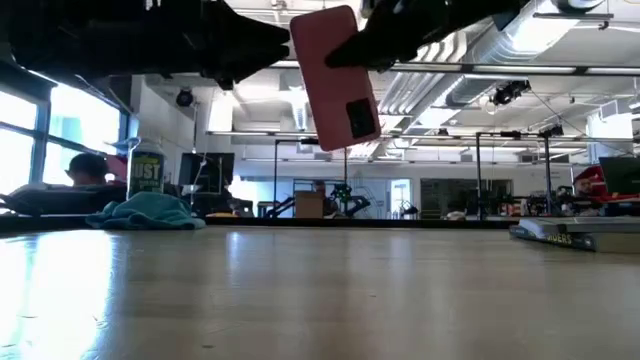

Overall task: Apply microfiber cloth
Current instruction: Spray the back and front of the pink cellphone using the blue spray bottle

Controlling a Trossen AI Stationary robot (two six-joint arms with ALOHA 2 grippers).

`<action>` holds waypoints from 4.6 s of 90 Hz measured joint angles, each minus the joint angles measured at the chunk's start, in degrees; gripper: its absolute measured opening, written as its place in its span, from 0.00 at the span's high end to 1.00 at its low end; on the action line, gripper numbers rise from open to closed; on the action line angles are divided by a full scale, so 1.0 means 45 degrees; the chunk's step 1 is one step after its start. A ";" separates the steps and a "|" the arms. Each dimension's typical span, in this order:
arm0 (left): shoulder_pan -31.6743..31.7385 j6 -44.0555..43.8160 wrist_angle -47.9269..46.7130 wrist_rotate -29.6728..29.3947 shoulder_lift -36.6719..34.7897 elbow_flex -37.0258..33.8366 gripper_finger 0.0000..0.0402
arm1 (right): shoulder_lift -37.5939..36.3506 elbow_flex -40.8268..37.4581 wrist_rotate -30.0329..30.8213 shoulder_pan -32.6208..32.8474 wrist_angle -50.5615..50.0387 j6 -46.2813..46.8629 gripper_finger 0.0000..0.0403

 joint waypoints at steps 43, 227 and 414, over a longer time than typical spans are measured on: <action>0.0148 -0.0059 0.0026 0.0409 0.1449 0.1297 0.53 | 0.0548 0.0000 -0.0677 0.0004 0.1096 0.0263 0.99; -0.0115 -0.0556 0.0187 0.1126 0.0208 0.1983 0.96 | 0.0548 0.0000 -0.0377 -0.0015 0.1063 0.0974 0.97; 1.4771 -0.0864 -3.2601 -0.2931 0.1630 1.6111 0.44 | -0.2610 -0.0005 0.1345 0.0126 -0.3638 0.1312 1.00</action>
